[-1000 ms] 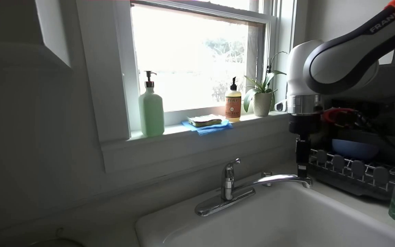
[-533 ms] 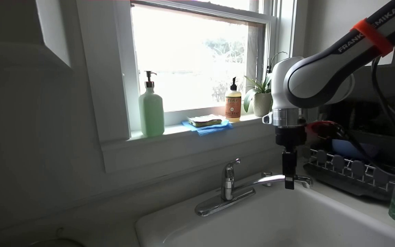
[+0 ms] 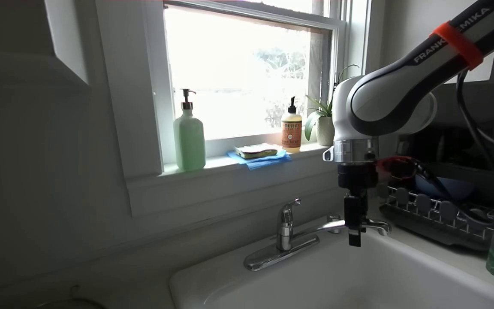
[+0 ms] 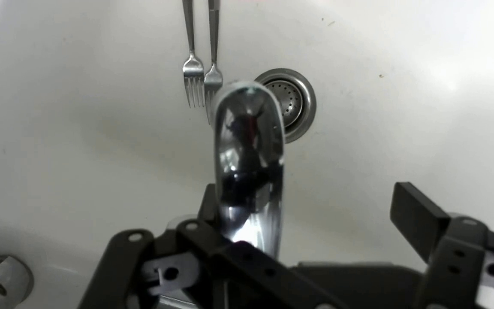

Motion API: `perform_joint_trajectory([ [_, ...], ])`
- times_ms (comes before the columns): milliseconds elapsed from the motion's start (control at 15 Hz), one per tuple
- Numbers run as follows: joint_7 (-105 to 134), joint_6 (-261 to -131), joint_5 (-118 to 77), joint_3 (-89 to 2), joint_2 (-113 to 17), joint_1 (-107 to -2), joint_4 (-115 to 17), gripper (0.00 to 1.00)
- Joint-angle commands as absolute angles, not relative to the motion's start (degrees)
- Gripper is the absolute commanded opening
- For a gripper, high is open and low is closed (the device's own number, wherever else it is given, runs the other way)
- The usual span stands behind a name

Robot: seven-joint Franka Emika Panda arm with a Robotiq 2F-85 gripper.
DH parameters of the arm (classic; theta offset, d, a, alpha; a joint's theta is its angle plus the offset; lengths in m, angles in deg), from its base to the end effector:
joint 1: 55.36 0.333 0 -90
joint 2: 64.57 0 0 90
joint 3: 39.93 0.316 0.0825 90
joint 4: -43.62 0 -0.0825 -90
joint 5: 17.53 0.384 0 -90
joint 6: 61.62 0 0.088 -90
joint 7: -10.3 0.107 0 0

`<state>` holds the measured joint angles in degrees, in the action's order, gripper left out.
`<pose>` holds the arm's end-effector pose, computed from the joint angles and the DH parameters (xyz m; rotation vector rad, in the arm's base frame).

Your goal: Turn the nozzle to the left

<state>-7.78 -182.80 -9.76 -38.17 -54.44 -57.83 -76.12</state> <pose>0.5555 -0.0009 0.3281 -2.9775 -0.3348 0.1962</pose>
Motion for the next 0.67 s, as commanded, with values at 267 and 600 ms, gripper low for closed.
perform_joint_trajectory([
  [267,2.2,-184.3,-7.0,-37.0,-52.0,-55.3,-75.5,1.0],
  [600,12.1,-182.5,-7.7,-36.1,-50.0,-52.3,-74.0,1.0],
])
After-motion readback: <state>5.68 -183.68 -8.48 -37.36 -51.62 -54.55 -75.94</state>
